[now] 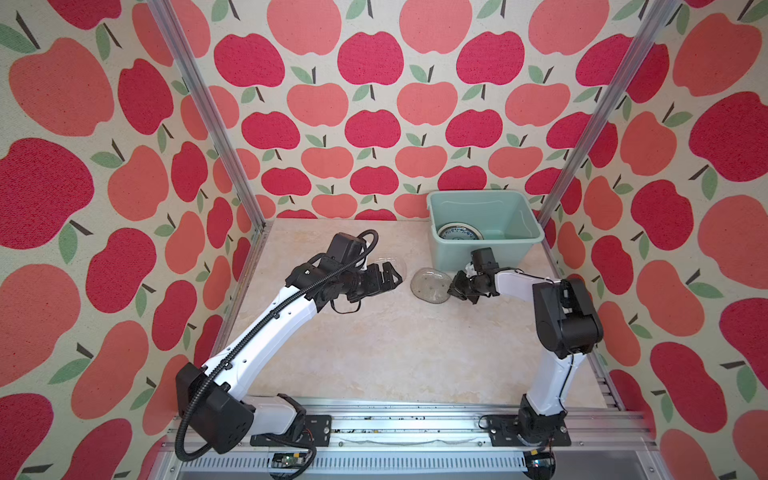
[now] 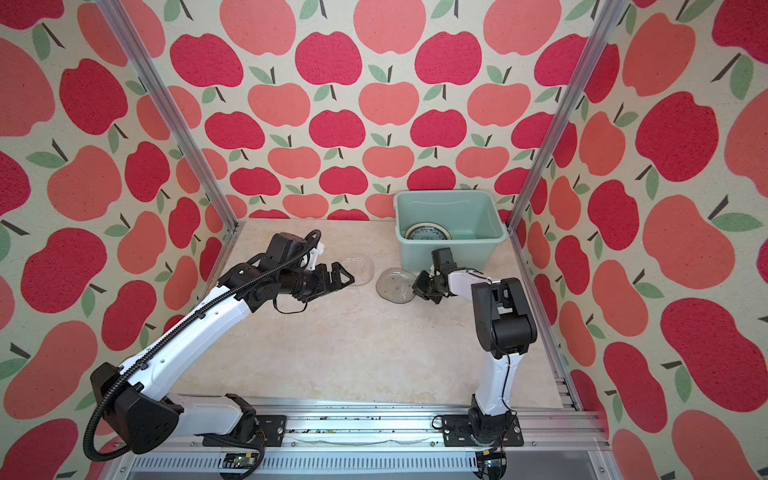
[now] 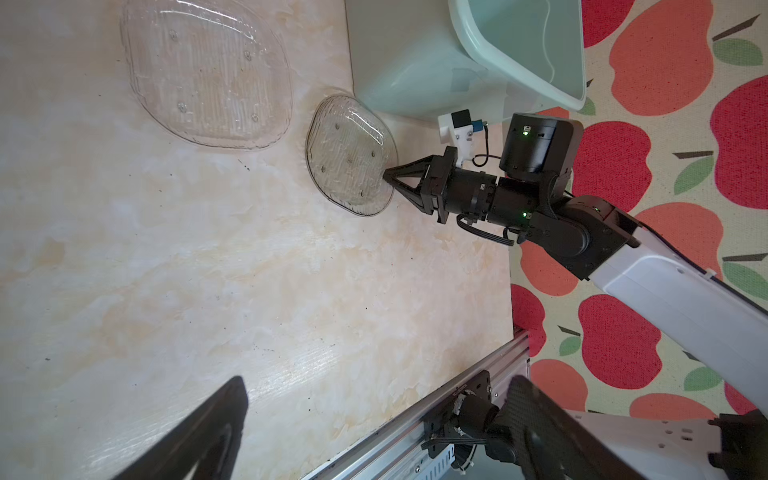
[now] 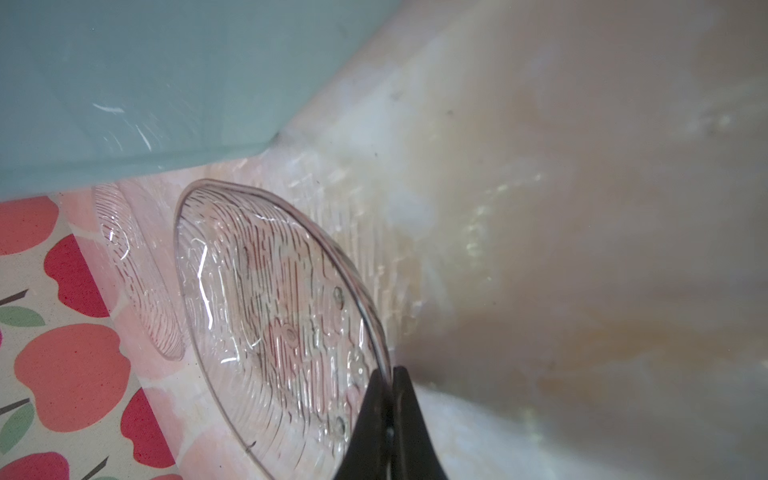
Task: Place the plates into the plastic bin on the countertop
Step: 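Pinch the smaller glass plate's rim with the right gripper while the left pushes it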
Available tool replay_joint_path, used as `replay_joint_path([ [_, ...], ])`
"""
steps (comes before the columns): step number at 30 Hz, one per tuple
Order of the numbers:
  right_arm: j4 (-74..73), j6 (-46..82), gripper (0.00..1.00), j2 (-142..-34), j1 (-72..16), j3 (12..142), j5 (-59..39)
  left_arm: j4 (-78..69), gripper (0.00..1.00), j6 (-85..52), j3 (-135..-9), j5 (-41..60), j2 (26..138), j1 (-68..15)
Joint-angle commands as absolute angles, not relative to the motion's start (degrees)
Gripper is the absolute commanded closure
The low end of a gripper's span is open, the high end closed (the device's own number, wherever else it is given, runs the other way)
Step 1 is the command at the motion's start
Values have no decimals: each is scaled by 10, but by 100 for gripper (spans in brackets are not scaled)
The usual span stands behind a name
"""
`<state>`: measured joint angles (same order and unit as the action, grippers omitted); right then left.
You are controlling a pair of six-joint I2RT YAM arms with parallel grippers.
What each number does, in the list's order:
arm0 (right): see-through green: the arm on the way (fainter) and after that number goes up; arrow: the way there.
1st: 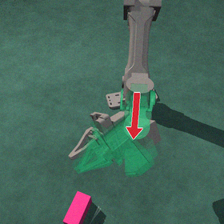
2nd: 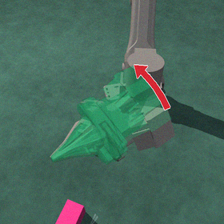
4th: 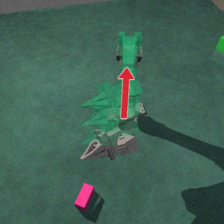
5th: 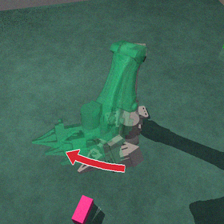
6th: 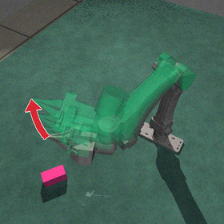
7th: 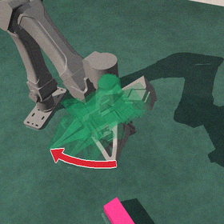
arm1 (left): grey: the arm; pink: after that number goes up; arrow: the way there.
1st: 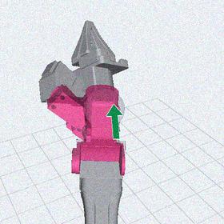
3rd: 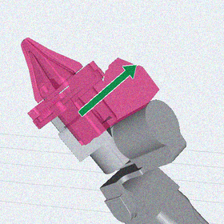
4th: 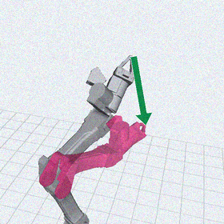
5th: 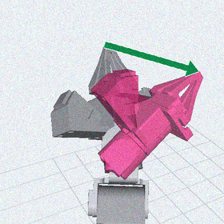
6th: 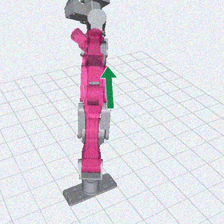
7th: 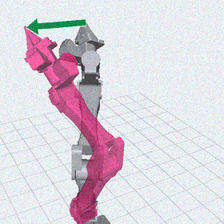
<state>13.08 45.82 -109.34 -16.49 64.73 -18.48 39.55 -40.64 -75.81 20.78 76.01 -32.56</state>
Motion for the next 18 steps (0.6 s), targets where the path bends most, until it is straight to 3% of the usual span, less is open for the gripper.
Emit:
replay_joint_path([
  [1, 220, 406, 100, -1064, -164, 657, -174, 413, 1, -397, -761, 195, 732, -318],
  [18, 431, 267, 100, -867, -154, 644, -169, 417, 1, -383, -737, 181, 662, -283],
])
